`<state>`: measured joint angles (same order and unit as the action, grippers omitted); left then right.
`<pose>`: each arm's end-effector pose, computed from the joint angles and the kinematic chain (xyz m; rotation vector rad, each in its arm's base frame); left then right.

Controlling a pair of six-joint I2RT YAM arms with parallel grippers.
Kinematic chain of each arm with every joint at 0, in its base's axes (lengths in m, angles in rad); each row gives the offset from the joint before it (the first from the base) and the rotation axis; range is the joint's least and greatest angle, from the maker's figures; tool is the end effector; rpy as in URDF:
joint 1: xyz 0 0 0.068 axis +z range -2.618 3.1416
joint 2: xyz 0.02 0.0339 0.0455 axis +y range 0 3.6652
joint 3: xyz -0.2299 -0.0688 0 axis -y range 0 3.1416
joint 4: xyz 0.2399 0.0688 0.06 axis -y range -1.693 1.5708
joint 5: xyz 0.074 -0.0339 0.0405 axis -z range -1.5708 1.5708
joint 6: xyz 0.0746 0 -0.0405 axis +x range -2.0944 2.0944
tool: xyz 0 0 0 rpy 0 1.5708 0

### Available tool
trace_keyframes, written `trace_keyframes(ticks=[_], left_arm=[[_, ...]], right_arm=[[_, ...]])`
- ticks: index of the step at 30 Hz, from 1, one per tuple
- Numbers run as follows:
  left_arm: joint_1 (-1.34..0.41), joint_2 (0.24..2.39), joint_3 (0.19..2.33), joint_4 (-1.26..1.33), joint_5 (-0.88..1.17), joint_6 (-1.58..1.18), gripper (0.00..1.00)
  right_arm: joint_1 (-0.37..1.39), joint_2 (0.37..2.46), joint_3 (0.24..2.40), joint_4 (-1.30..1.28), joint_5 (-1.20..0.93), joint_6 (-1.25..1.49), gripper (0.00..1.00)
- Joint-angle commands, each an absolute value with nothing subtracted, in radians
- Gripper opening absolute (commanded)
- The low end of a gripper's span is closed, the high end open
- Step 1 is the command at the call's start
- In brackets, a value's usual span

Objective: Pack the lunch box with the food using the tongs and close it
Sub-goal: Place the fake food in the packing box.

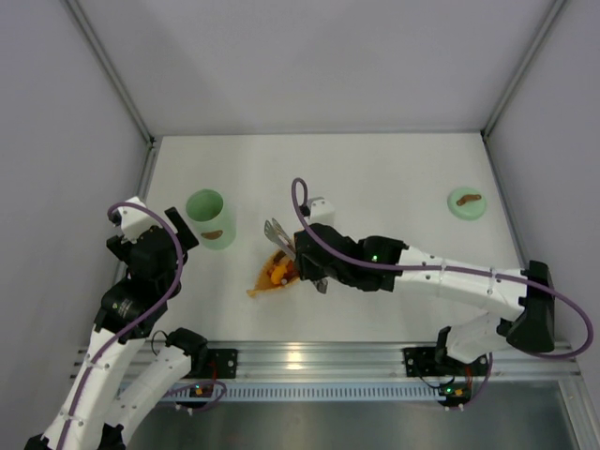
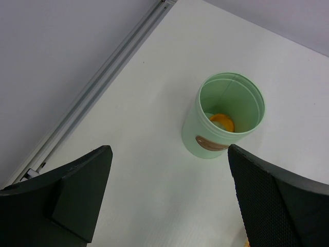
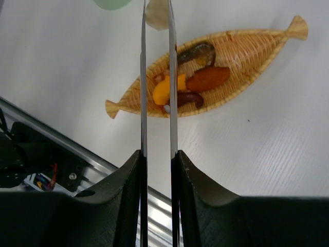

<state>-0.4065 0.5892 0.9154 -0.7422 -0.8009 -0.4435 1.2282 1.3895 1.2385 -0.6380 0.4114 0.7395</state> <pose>0.1609 -0.0109 0.3241 -0.5279 1.7847 0.2100 0.1373 0.2961 0.2618 -0.3691 2.3082 0.5300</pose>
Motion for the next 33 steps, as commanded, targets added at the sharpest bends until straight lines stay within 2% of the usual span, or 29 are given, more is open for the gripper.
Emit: trace_keyframes(ticks=[1,7,13,20,33], left_arm=[[-0.405,0.586,0.911,-0.730,-0.807,-0.437,0.99],[-0.405,0.588,0.911,-0.730,-0.807,-0.436,0.99],[-0.405,0.588,0.911,-0.732,-0.804,-0.437,0.99],[-0.405,0.589,0.911,-0.730,-0.802,-0.434,0.99],[-0.405,0.592,0.910,-0.729,-0.801,-0.434,0.99]], right_arm=[[1.239,1.439,1.450,-0.649,0.465,0.667,0.28],[1.230,1.627,1.774,-0.661,0.439,0.568,0.29],[1.213,1.824,2.011,-0.634,0.368,0.512,0.31],[1.178,1.973,2.094,-0.594,0.273,0.515,0.32],[1.161,2.006,2.092,-0.595,0.261,0.506,0.40]])
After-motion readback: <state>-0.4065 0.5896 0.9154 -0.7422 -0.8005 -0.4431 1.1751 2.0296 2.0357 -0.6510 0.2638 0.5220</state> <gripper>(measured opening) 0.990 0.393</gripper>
